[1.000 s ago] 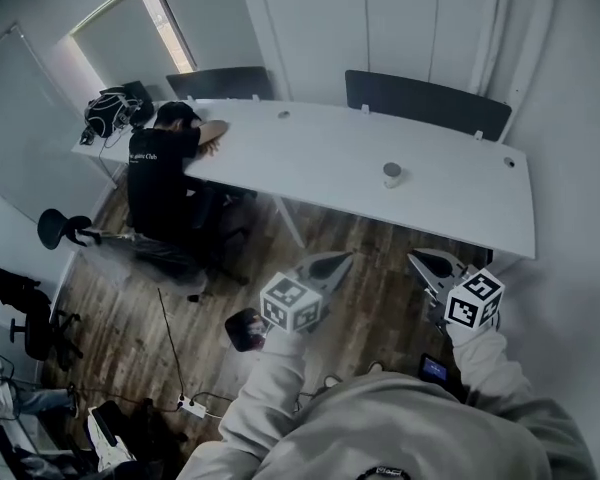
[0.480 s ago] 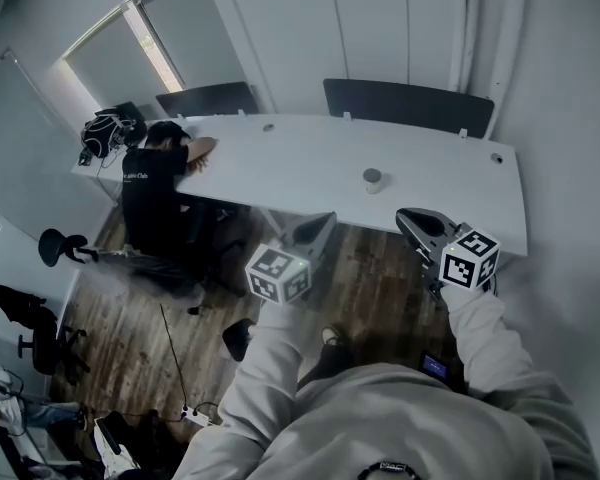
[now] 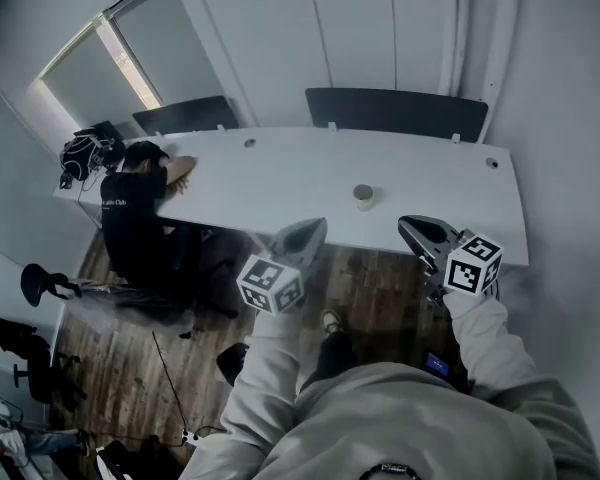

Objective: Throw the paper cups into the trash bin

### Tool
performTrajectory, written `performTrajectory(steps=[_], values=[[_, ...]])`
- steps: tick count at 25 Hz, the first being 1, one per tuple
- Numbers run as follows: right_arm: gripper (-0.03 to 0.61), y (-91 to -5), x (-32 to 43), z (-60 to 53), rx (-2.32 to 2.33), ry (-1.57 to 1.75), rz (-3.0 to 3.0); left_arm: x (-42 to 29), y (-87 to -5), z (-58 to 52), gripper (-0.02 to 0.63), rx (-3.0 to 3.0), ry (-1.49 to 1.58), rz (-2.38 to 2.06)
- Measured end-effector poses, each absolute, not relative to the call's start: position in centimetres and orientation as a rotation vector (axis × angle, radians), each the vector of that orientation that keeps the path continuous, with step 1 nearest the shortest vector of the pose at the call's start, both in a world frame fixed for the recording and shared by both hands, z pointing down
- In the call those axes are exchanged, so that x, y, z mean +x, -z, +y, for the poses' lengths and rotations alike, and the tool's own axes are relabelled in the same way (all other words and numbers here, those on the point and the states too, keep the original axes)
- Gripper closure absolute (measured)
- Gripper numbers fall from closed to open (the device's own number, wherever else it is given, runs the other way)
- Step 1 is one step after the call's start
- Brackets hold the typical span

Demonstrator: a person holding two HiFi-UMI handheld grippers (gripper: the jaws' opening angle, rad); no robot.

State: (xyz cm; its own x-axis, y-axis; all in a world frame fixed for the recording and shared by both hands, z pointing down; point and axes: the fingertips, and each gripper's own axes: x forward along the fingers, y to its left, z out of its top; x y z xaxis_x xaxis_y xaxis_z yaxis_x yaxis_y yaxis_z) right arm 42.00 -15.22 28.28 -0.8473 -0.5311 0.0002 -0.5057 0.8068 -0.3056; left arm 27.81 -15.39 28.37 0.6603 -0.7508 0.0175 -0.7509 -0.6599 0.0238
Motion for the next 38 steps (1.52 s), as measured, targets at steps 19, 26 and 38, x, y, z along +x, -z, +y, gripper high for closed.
performTrajectory(steps=[19,26,38], values=[[0.560,-34.7,34.6,-42.4,-1.158,0.593,2.979,19.8,-34.1,-43.0,0.624,2.848,-0.101,-0.977],[0.559,-37.0,37.1,-48.2,-1.373,0.655,2.922,19.7,-35.0,-50.2,0.624,2.894,-0.120,-0.918],[0.559,-39.1,40.8,-49.2,-1.266,0.782,3.031,24.0,-36.2,-51.0,0.624,2.844,-0.181,-0.908]])
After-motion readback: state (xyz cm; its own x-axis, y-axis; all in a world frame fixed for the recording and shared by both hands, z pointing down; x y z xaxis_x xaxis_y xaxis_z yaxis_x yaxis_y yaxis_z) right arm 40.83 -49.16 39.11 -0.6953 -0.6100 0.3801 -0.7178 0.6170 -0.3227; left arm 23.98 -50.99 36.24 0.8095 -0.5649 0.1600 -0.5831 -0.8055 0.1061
